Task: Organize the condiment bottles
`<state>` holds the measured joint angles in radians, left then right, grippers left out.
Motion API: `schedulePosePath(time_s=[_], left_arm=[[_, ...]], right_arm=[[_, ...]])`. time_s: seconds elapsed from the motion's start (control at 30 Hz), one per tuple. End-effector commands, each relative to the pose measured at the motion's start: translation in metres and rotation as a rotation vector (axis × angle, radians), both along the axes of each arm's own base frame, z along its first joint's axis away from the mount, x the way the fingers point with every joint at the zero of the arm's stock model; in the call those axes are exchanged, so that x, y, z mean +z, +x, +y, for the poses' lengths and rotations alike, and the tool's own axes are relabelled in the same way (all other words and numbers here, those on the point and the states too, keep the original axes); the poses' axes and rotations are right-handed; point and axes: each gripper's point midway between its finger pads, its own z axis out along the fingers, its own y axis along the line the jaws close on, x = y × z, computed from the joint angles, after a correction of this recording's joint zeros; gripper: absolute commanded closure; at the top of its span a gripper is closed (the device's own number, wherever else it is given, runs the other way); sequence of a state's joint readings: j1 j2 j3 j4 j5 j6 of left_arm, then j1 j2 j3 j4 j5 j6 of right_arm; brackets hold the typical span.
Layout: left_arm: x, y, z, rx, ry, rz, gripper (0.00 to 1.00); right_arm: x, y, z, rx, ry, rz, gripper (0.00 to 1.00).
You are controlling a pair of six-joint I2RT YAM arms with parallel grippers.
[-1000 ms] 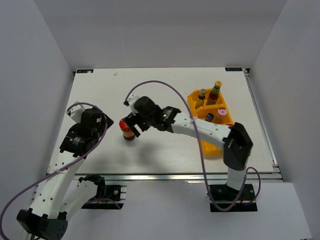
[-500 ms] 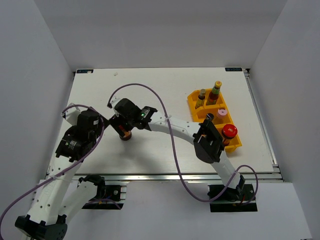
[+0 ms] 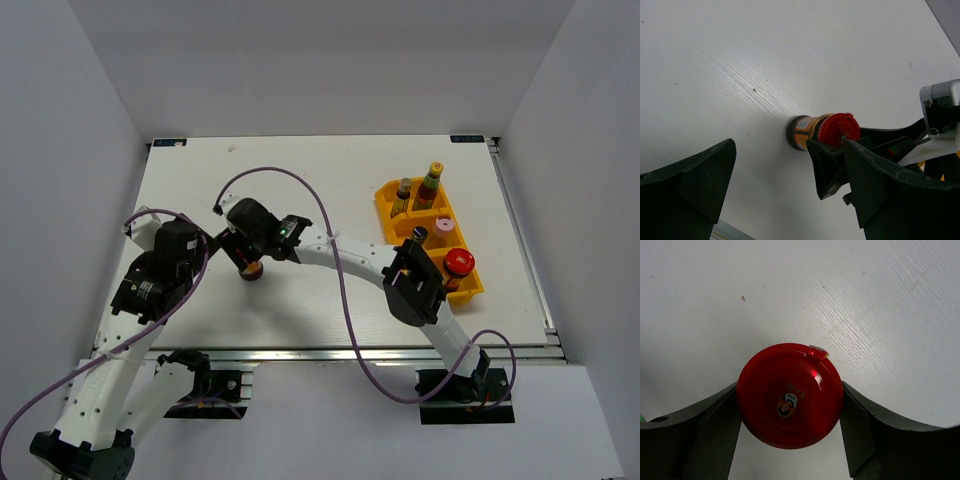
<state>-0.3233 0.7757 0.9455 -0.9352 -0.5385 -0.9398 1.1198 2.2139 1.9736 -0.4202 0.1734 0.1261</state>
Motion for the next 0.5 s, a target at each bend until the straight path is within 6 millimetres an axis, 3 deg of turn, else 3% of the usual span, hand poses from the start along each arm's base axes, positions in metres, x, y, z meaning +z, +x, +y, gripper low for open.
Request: schedulePosePath(time_s=[0.0,0.17,0.2,0.3,0.33,0.37,0.4,0.43,0.47], left_arm=[[0.008,-0.001,0.002,0.006,0.003,-0.025,0.02],[0.008,0.001,0.0,0.0,-0.007,-0.038,0.02],[0.008,0.003,-0.001,-0.003,-0.01,-0.043,0.02],[0.005,0.008,-0.007,-0.026,-0.019,-0.045,0.02],[0.0,0.009,-0.01,-0.04,-0.025,-0.032,0.02],[-0.001,0.011,-0.012,-0.048,-0.025,-0.032,0.02],[-0.001,0.014,-0.014,-0.054,-0.03,-0.037,0.02],[-0.004,0.016,-0.016,-0.061,-0.029,-0.026,0.02],[-0.008,0.018,-0.019,-0.072,-0.033,-0.018,0.02]], right_arm=[[0.021,0.0,0.001,-0.033,0.061,-0.019,0.44],[0.058,-0.009,-0.02,-0.055,0.129,-0.056,0.75],[0.07,-0.008,-0.023,-0.061,0.162,-0.075,0.77],[0.097,-0.02,-0.059,-0.079,0.215,-0.11,0.79],[0.133,-0.025,-0.073,-0.083,0.297,-0.146,0.79],[0.117,-0.027,-0.091,-0.105,0.265,-0.138,0.79],[0.124,-0.03,-0.105,-0.121,0.279,-0.142,0.79],[0.146,-0.036,-0.126,-0.142,0.317,-0.149,0.79],[0.129,-0.034,-0.147,-0.179,0.28,-0.132,0.8]])
